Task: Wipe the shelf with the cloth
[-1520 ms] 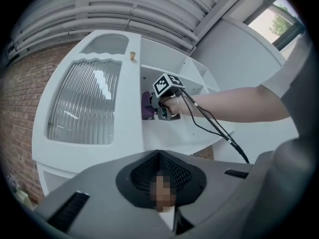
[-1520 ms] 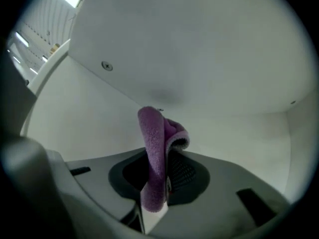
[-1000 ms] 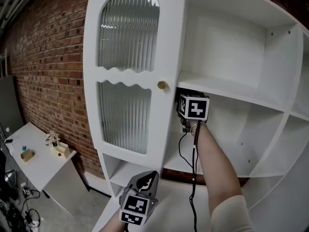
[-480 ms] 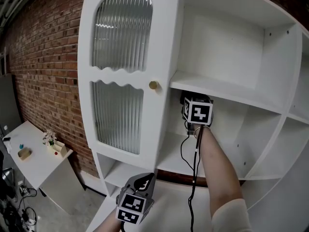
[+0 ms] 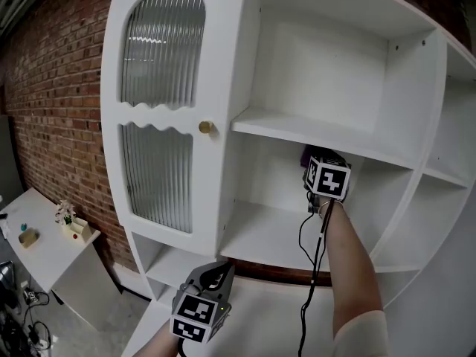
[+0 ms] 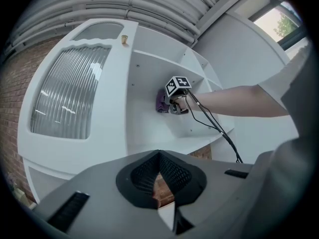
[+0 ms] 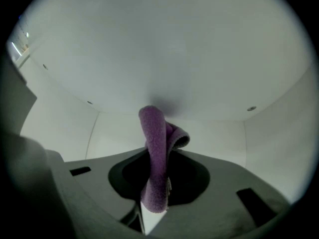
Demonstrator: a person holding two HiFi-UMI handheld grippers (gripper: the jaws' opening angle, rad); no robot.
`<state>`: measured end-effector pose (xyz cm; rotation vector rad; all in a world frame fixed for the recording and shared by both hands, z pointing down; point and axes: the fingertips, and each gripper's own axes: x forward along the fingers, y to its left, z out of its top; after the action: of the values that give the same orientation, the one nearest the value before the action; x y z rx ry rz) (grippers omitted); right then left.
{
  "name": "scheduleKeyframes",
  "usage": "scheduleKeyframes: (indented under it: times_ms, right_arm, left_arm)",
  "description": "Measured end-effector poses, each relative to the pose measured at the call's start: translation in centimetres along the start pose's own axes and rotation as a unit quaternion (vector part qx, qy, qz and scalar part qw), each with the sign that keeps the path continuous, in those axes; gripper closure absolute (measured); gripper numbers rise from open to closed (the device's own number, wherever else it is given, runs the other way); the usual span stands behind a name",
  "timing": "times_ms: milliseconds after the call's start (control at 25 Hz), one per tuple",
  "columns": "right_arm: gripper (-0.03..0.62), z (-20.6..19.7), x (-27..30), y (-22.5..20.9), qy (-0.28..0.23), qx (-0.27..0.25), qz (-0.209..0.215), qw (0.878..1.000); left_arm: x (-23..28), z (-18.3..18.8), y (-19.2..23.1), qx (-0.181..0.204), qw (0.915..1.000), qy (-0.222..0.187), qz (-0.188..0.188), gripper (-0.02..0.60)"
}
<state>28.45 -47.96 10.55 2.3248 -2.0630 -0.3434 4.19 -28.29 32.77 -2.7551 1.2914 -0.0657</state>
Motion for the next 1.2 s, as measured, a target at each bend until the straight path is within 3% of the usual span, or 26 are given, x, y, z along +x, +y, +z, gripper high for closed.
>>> scheduleKeyframes:
  times_ms: [440,640,800,920,1120,1200]
  right_arm:
    - [0.517,-1.0,-2.7,-10.2,0.029,0.016,-0.108,0.994]
    - [0.517,-0.9,-3.6,-11.8,0.017,0.042,-0.120,0.992]
    - [0.517,-1.1,-4.3,-10.3,0.014,0.042,-0.093,0.995]
    - [0.519,-0.9,-4.8,-7.1,0.019,0.042,-0.050,0.998]
    - [0.517,-2.4,-4.6,4.3,0.046,0.050,0.085,0.994]
    - [0.517,-3.1,-4.1,8.1,0.059,0.059,0.120,0.989]
  left_arm:
    - [2.2,-0.5,-3.9,-0.006,0.9996,0.007,-0.028,0.569]
    - [2.6,-0.7,-4.9,-0.003,0.9995,0.006,-0.031,0.569]
    - [2.2,-0.7,-4.1,-0.014,0.9996,0.003,-0.025,0.569]
    - [1.5,-0.5,-3.7,-0.007,0.9998,-0.002,-0.018,0.569]
    - [-0.3,-0.7,-2.4,-0.020,0.9996,-0.002,-0.018,0.569]
    - [-0.9,-0.8,-2.0,-0.020,0.9996,0.002,-0.021,0.569]
